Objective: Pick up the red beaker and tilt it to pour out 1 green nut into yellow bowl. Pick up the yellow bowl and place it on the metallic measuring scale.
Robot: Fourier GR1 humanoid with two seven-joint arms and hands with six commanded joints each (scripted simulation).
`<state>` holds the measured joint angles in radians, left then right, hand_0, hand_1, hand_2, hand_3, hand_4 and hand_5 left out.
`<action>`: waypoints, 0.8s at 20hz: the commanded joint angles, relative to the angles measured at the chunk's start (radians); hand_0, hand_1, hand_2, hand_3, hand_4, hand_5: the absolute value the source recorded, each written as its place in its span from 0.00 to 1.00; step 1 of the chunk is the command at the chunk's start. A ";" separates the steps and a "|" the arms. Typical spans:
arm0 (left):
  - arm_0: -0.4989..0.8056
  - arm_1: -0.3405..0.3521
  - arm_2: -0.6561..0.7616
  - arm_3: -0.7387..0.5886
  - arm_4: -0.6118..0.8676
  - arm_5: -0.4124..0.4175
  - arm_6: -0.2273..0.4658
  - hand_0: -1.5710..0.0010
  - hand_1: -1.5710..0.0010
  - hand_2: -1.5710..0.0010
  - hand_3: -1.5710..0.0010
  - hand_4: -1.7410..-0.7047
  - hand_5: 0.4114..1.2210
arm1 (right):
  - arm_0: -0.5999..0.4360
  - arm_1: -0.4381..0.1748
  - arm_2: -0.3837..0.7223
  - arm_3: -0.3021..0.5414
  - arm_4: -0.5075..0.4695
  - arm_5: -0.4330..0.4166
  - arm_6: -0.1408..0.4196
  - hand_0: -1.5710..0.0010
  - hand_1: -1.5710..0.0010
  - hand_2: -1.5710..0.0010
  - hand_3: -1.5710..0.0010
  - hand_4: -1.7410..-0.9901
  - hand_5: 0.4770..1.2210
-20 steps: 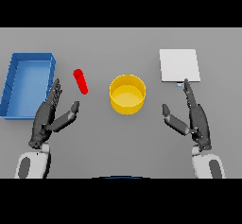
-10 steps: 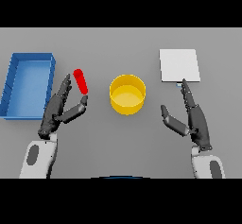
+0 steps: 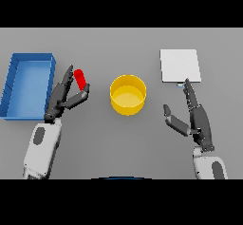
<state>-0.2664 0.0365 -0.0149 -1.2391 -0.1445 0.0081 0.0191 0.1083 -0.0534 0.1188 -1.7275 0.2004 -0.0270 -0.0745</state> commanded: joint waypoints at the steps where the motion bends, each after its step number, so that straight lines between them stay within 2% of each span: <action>1: -0.021 -0.010 0.000 0.034 -0.004 0.005 -0.009 1.00 1.00 1.00 1.00 0.39 0.37 | -0.006 -0.001 -0.006 0.009 -0.004 0.000 0.008 1.00 1.00 1.00 1.00 0.54 0.28; 4: -0.082 -0.006 0.019 0.098 -0.002 0.006 -0.025 1.00 1.00 1.00 1.00 0.41 0.37 | 0.006 0.005 -0.002 0.007 -0.010 0.005 -0.016 1.00 1.00 1.00 1.00 0.54 0.28; 5: -0.090 -0.008 0.019 0.117 -0.004 0.005 -0.043 1.00 1.00 1.00 1.00 0.41 0.37 | -0.001 0.003 -0.008 0.010 -0.014 0.002 -0.011 1.00 1.00 1.00 1.00 0.54 0.28; 11: -0.166 -0.004 0.038 0.204 -0.004 0.000 -0.051 1.00 1.00 1.00 1.00 0.40 0.37 | -0.012 -0.003 -0.015 0.025 -0.015 0.004 -0.003 1.00 1.00 1.00 1.00 0.57 0.28; 14: -0.207 -0.004 0.053 0.251 0.002 0.000 -0.101 1.00 1.00 1.00 1.00 0.36 0.40 | -0.006 -0.004 -0.014 0.012 -0.016 0.004 0.000 1.00 1.00 1.00 1.00 0.59 0.28; 15: -0.210 -0.011 0.062 0.267 0.007 0.007 -0.114 1.00 1.00 0.98 1.00 0.34 0.42 | -0.008 -0.004 -0.010 0.007 -0.006 -0.002 -0.003 1.00 1.00 1.00 1.00 0.59 0.28; 16: -0.224 -0.017 0.069 0.283 0.012 0.011 -0.113 0.95 0.95 0.92 0.95 0.31 0.44 | -0.005 -0.006 -0.013 0.018 -0.009 0.001 -0.009 1.00 1.00 1.00 1.00 0.60 0.28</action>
<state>-0.4905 0.0193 0.0542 -0.9566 -0.1323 0.0191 -0.0923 0.1040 -0.0590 0.1055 -1.7090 0.1919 -0.0258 -0.0812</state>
